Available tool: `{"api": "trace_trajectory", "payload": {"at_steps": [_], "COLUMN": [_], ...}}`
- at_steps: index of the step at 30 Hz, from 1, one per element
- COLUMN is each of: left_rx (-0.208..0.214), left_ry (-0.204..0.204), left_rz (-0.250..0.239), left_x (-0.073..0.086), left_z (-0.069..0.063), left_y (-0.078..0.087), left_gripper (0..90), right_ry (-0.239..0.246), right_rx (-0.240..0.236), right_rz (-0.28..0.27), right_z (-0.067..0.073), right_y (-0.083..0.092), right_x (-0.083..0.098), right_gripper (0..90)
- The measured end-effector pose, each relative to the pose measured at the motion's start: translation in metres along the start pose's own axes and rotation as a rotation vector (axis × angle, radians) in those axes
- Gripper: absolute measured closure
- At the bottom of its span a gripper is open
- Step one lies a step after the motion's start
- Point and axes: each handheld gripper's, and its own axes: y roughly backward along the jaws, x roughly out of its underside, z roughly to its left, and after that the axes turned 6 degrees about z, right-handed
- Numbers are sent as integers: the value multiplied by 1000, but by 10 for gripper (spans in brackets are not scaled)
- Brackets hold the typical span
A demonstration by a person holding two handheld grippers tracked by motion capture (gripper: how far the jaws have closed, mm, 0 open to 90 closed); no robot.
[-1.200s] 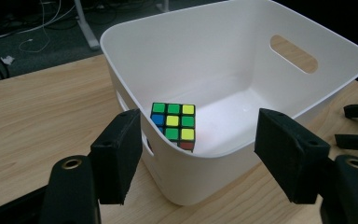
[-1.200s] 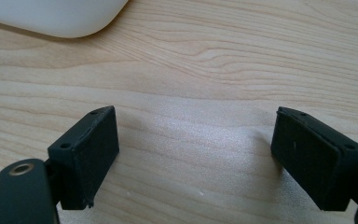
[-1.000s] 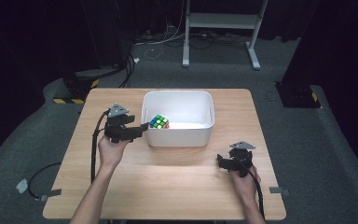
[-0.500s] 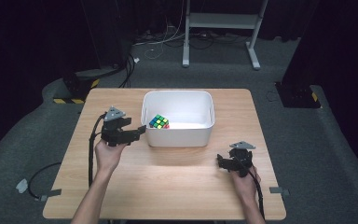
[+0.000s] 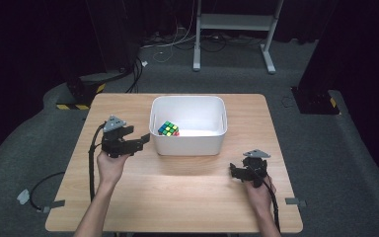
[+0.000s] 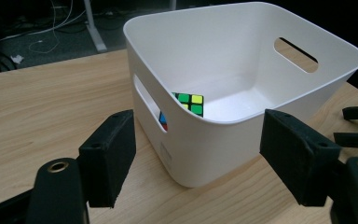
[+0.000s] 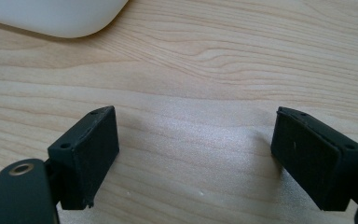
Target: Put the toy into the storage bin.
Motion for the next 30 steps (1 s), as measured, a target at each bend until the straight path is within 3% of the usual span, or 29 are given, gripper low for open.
{"api": "trace_trajectory", "payload": {"at_steps": [30], "left_rx": [-13], "left_ry": [18], "left_rz": [8], "left_x": [20], "left_z": [3], "left_y": [9], "left_gripper": [280], "right_ry": [0], "right_rx": [0], "right_rz": [0], "right_z": [0], "right_y": [0], "right_x": [0], "right_gripper": [148]}}
